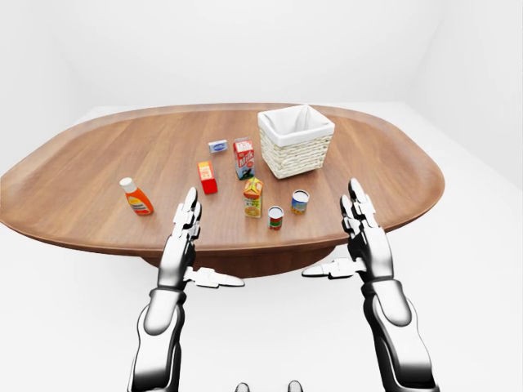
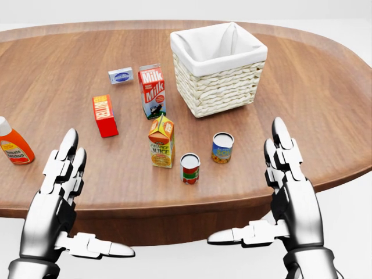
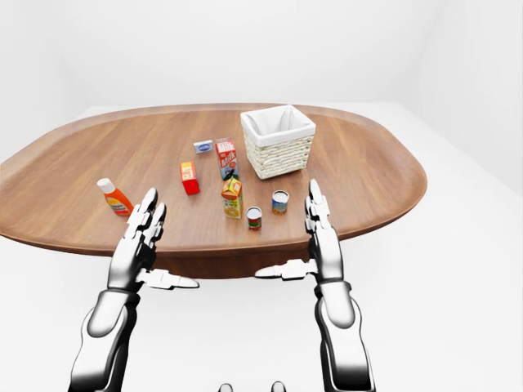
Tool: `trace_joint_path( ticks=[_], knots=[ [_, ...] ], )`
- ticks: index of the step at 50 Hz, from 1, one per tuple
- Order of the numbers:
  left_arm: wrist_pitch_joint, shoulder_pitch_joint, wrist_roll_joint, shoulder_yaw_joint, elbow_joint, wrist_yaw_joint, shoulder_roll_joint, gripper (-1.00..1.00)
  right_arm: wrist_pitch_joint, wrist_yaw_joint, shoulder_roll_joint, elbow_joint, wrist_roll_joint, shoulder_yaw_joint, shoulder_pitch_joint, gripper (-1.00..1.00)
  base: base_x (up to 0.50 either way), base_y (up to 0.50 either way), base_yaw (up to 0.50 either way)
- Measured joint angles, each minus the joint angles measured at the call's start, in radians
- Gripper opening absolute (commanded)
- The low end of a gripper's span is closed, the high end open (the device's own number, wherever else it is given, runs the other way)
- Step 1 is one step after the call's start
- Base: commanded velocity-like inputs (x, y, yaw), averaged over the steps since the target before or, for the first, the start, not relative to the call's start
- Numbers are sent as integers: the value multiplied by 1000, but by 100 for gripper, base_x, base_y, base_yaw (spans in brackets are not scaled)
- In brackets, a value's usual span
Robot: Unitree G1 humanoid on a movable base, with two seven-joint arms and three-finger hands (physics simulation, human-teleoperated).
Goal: Pick up the orange juice, and put it in the basket.
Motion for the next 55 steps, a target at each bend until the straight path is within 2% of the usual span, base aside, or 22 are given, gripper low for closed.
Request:
trace_joint_path(
  ticks=[11, 18, 21, 27, 33, 44, 55],
  knots=[
    [0, 6, -6, 7, -15, -8, 0, 100, 0, 6, 2, -24, 5, -3, 1, 100, 0, 0, 0],
    [0, 13, -46, 24, -63, -22, 1, 100, 0, 7, 1, -28, 5, -3, 4, 100, 0, 0, 0],
    [0, 34, -80, 22, -104, -62, 3, 100, 0, 7, 1, -28, 3, -3, 4, 100, 0, 0, 0],
    [0, 145, -196, -22, -279, -207, 6, 100, 0, 6, 2, -22, -3, 2, 8, 100, 0, 0, 0],
    [0, 207, -234, -54, -357, -289, 2, 100, 0, 7, 1, -15, -7, 2, 11, 100, 0, 0, 0],
    [0, 261, -273, -81, -432, -353, 3, 100, -8, 6, 2, -2, -19, 10, 15, 100, 0, 0, 0],
    [0, 282, -276, -115, -471, -364, 11, 100, 0, 6, 1, -4, -10, 0, 8, 100, 0, 0, 0]
  ],
)
